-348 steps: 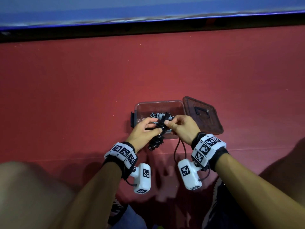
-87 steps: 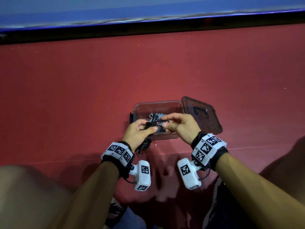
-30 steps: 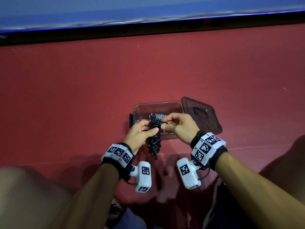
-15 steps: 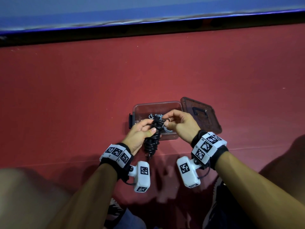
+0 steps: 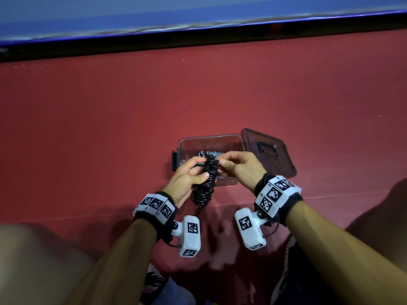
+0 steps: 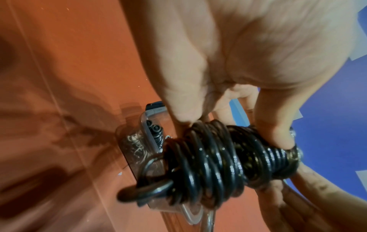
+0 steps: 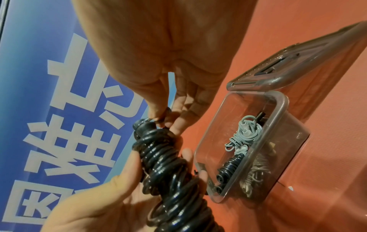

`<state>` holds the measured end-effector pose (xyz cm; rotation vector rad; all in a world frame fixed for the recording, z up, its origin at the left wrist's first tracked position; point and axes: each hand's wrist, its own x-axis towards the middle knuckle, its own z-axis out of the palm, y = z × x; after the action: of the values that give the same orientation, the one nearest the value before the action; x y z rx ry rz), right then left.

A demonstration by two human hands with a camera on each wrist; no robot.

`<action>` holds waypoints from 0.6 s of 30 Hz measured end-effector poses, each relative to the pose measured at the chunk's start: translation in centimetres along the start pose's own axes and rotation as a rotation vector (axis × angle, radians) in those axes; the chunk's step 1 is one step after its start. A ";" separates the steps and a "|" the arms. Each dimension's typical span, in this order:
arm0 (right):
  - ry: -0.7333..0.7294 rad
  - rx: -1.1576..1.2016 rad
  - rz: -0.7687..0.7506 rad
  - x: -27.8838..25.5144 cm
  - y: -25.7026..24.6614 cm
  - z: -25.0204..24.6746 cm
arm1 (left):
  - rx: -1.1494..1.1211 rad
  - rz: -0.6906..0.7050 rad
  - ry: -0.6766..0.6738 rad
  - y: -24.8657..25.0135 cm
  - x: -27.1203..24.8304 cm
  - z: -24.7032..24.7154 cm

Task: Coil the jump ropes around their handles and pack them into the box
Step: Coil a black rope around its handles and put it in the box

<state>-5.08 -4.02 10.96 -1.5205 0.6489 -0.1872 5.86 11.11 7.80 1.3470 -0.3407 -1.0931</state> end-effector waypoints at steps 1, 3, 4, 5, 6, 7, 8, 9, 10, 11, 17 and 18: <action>0.004 -0.006 0.005 0.0 0.0 0.1 | -0.006 -0.002 0.001 -0.1 0.0 0.0; 0.010 -0.016 0.014 0.0 0.3 0.2 | -0.019 -0.002 0.000 -0.1 0.1 -0.1; 0.016 -0.034 0.014 0.1 0.5 0.3 | -0.022 -0.002 -0.004 0.0 0.0 -0.1; 0.027 -0.060 0.014 0.1 0.6 0.3 | -0.025 -0.002 -0.011 0.0 0.0 -0.1; 0.038 -0.074 0.015 0.1 0.6 0.3 | -0.028 -0.006 -0.013 0.1 -0.1 0.0; 0.042 -0.065 0.018 0.1 0.5 0.3 | -0.033 -0.012 -0.006 0.1 -0.1 0.1; 0.039 -0.029 0.022 0.1 0.4 0.3 | -0.041 -0.019 0.012 0.1 0.0 0.1; 0.031 0.008 0.026 0.1 0.2 0.3 | -0.047 -0.023 0.027 0.0 0.0 0.1; 0.024 0.038 0.027 0.1 0.0 0.3 | -0.048 -0.025 0.037 0.0 0.1 0.1; 0.023 0.055 0.026 0.1 -0.2 0.3 | -0.043 -0.023 0.038 0.0 0.2 0.1; 0.072 0.086 0.022 0.2 0.1 0.1 | 0.133 0.038 0.010 0.1 0.2 0.3; 0.071 0.074 0.019 0.3 0.2 0.1 | 0.184 0.057 0.013 0.0 0.2 0.3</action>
<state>-4.86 -4.05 10.72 -1.4411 0.7046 -0.2494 5.75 10.80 7.84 1.4975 -0.4762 -1.0245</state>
